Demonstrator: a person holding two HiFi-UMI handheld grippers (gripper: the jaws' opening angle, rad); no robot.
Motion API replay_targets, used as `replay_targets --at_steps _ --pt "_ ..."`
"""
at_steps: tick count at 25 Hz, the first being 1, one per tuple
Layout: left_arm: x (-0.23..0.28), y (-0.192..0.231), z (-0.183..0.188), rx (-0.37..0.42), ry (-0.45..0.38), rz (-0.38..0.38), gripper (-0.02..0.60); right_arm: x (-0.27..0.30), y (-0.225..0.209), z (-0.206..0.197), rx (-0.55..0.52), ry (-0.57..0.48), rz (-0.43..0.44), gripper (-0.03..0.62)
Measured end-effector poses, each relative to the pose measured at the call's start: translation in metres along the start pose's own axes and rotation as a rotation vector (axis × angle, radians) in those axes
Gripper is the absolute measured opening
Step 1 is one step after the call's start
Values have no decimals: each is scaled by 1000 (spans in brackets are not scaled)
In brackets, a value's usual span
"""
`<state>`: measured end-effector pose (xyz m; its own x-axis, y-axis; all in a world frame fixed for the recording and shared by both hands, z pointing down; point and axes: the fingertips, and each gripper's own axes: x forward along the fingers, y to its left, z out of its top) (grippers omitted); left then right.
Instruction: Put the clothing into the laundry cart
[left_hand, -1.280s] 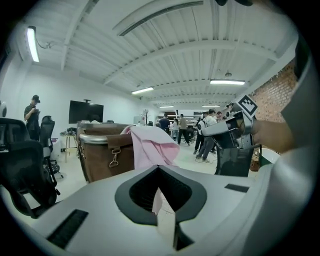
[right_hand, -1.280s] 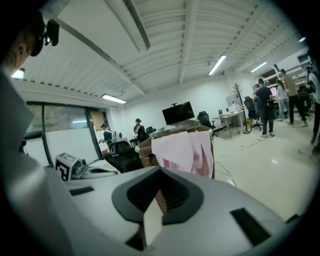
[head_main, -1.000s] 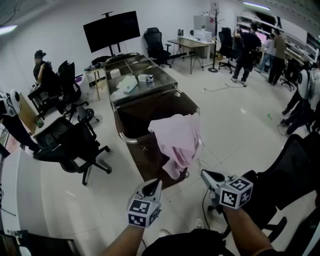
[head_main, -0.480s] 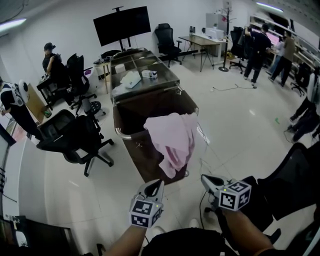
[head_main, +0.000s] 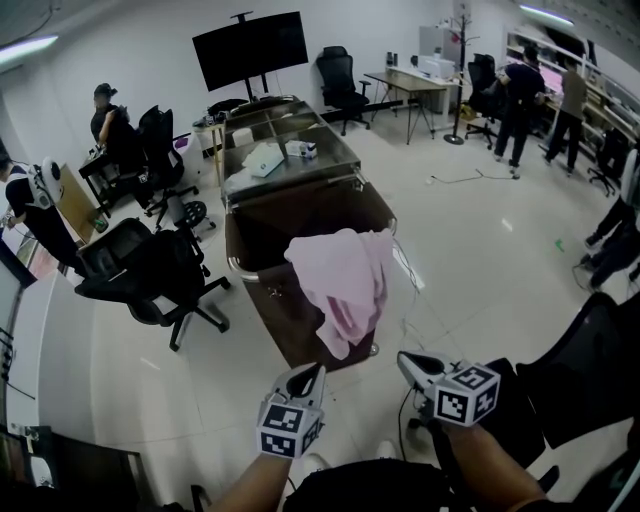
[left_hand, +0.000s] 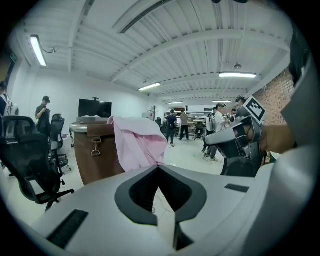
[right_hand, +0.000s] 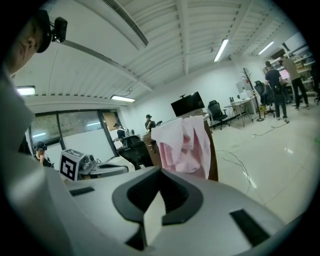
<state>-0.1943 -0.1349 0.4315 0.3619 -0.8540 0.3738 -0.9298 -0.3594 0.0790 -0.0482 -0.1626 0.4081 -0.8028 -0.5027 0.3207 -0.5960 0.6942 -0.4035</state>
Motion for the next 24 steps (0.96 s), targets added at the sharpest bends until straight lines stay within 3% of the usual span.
replay_targets --at_steps 24 --pt "-6 0 -1 25 10 -27 -2 7 14 -1 -14 6 13 2"
